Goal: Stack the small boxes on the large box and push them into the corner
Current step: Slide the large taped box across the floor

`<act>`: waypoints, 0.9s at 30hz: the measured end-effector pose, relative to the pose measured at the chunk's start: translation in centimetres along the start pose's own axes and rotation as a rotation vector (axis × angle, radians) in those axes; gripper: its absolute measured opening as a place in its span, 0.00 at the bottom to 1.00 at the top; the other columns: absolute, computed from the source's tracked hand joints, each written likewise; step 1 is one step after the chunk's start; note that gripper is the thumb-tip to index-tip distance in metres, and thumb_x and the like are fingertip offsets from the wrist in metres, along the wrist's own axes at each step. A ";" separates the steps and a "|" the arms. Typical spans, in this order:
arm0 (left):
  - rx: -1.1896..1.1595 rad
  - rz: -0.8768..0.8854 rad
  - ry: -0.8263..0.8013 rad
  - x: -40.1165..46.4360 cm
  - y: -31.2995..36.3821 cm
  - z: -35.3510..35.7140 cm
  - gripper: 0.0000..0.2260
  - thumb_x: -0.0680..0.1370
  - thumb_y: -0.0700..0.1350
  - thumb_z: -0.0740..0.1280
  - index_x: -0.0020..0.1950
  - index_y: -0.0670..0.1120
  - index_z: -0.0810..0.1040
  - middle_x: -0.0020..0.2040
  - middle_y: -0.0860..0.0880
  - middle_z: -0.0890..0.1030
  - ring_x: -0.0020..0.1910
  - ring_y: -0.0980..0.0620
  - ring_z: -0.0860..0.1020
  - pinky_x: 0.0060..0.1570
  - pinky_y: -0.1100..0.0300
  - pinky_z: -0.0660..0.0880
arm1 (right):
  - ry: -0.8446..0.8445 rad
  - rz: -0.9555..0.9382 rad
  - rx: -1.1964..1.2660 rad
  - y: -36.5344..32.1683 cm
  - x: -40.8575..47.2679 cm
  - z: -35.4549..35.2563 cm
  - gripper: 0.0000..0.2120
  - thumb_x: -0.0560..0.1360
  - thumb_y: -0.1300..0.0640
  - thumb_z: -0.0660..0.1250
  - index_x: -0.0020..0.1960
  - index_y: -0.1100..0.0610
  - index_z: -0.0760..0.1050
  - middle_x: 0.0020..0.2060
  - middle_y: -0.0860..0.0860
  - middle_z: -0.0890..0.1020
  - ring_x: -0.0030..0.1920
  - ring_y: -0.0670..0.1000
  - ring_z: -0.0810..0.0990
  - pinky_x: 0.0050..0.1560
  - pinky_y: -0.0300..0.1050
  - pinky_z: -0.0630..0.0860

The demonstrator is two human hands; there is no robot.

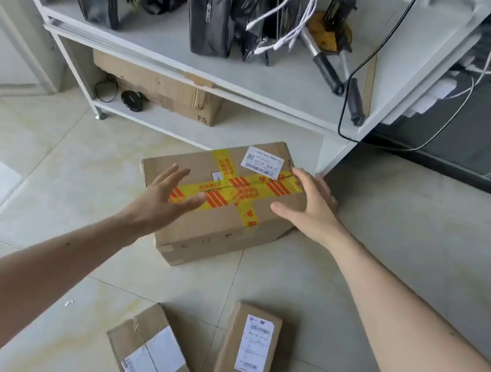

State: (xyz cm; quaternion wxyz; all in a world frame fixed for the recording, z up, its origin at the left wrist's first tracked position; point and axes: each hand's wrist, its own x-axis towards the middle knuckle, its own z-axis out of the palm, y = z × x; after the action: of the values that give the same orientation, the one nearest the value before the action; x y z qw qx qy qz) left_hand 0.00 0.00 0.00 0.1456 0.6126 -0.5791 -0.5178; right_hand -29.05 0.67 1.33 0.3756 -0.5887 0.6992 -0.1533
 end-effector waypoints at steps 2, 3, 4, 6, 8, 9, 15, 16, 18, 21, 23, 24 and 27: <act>0.343 0.110 0.022 2.6 -3.0 1.4 0.45 0.65 0.70 0.64 0.78 0.55 0.54 0.80 0.52 0.47 0.78 0.46 0.49 0.74 0.42 0.53 | 0.002 -0.091 -0.304 2.5 2.3 2.4 0.43 0.68 0.39 0.71 0.75 0.42 0.50 0.78 0.46 0.49 0.77 0.50 0.39 0.75 0.60 0.44; 0.501 0.132 0.002 4.0 -4.8 2.2 0.46 0.66 0.71 0.64 0.78 0.56 0.50 0.80 0.51 0.44 0.78 0.46 0.45 0.74 0.39 0.49 | -0.027 -0.115 -0.438 4.1 3.6 3.5 0.47 0.67 0.38 0.72 0.76 0.43 0.48 0.79 0.47 0.46 0.77 0.51 0.38 0.75 0.60 0.42; 0.644 0.146 -0.017 5.0 -6.1 2.9 0.47 0.68 0.70 0.65 0.78 0.57 0.46 0.80 0.51 0.41 0.78 0.46 0.40 0.73 0.36 0.46 | -0.056 -0.123 -0.554 5.5 4.7 4.5 0.50 0.65 0.36 0.72 0.76 0.44 0.46 0.79 0.48 0.43 0.77 0.52 0.36 0.75 0.60 0.41; 0.853 0.212 -0.009 7.2 -8.9 4.8 0.50 0.68 0.69 0.67 0.78 0.58 0.39 0.79 0.51 0.35 0.77 0.45 0.35 0.71 0.32 0.41 | -0.089 -0.144 -0.740 8.4 6.7 6.7 0.55 0.62 0.33 0.71 0.77 0.43 0.40 0.78 0.48 0.38 0.76 0.53 0.33 0.75 0.61 0.39; 0.985 0.259 0.024 8.3 -10.3 5.6 0.54 0.65 0.71 0.67 0.77 0.58 0.35 0.78 0.49 0.33 0.76 0.43 0.33 0.69 0.30 0.38 | -0.097 -0.162 -0.831 9.6 7.8 7.3 0.58 0.61 0.31 0.71 0.76 0.42 0.36 0.77 0.48 0.34 0.75 0.54 0.31 0.74 0.62 0.38; 1.031 0.290 0.060 8.7 -11.1 6.1 0.55 0.64 0.72 0.67 0.77 0.58 0.34 0.78 0.48 0.32 0.76 0.42 0.33 0.68 0.29 0.38 | -0.074 -0.179 -0.841 10.1 8.2 7.9 0.58 0.61 0.29 0.70 0.75 0.42 0.34 0.76 0.48 0.33 0.75 0.54 0.31 0.74 0.62 0.37; 1.141 0.424 0.168 10.6 -12.5 6.6 0.50 0.66 0.72 0.64 0.77 0.60 0.36 0.79 0.47 0.35 0.77 0.42 0.36 0.66 0.26 0.42 | 0.116 -0.186 -0.785 11.9 8.5 10.5 0.55 0.62 0.24 0.63 0.75 0.40 0.33 0.77 0.48 0.35 0.76 0.53 0.33 0.74 0.60 0.35; 1.154 0.439 0.159 11.0 -12.6 6.2 0.50 0.66 0.72 0.64 0.76 0.60 0.35 0.79 0.48 0.35 0.77 0.42 0.36 0.66 0.26 0.43 | 0.139 -0.169 -0.769 12.1 8.2 10.9 0.54 0.62 0.24 0.62 0.75 0.40 0.34 0.77 0.48 0.36 0.76 0.53 0.34 0.74 0.59 0.35; 1.187 0.487 0.126 12.0 -12.4 5.3 0.50 0.66 0.72 0.64 0.76 0.62 0.34 0.79 0.49 0.35 0.77 0.43 0.37 0.67 0.27 0.44 | 0.179 -0.122 -0.717 12.0 7.5 11.6 0.51 0.63 0.23 0.59 0.75 0.39 0.36 0.78 0.48 0.37 0.77 0.53 0.35 0.74 0.59 0.36; 1.236 0.573 0.068 13.9 -11.8 3.9 0.51 0.65 0.72 0.65 0.75 0.63 0.33 0.79 0.50 0.35 0.77 0.45 0.36 0.69 0.29 0.43 | 0.233 -0.023 -0.636 11.9 6.4 12.7 0.47 0.65 0.22 0.53 0.76 0.39 0.39 0.78 0.48 0.38 0.77 0.53 0.35 0.74 0.60 0.36; 1.271 0.634 0.030 15.0 -11.3 3.1 0.52 0.65 0.70 0.67 0.74 0.63 0.32 0.79 0.51 0.36 0.77 0.46 0.37 0.69 0.30 0.43 | 0.279 0.045 -0.625 11.7 5.8 13.7 0.47 0.64 0.21 0.51 0.76 0.39 0.39 0.78 0.49 0.39 0.77 0.54 0.36 0.74 0.60 0.36; 1.284 0.657 0.014 15.5 -11.0 2.7 0.53 0.64 0.69 0.69 0.73 0.64 0.31 0.79 0.51 0.36 0.77 0.46 0.37 0.69 0.31 0.43 | 0.305 0.075 -0.623 11.6 5.6 14.2 0.47 0.64 0.20 0.50 0.76 0.40 0.40 0.78 0.49 0.40 0.77 0.54 0.37 0.74 0.61 0.37; 1.299 0.702 -0.031 16.3 -10.5 1.9 0.54 0.63 0.66 0.72 0.69 0.67 0.29 0.79 0.53 0.36 0.77 0.47 0.36 0.70 0.33 0.41 | 0.340 0.144 -0.613 11.0 4.7 15.4 0.48 0.64 0.20 0.49 0.76 0.41 0.39 0.78 0.50 0.40 0.77 0.56 0.37 0.74 0.62 0.38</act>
State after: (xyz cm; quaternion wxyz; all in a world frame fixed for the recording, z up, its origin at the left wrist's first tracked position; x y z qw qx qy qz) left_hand 0.96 -10.21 -16.61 -0.0973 0.3466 -0.9329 -0.0022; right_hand -26.09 2.63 -17.86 0.0698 -0.5894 0.8048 -0.0052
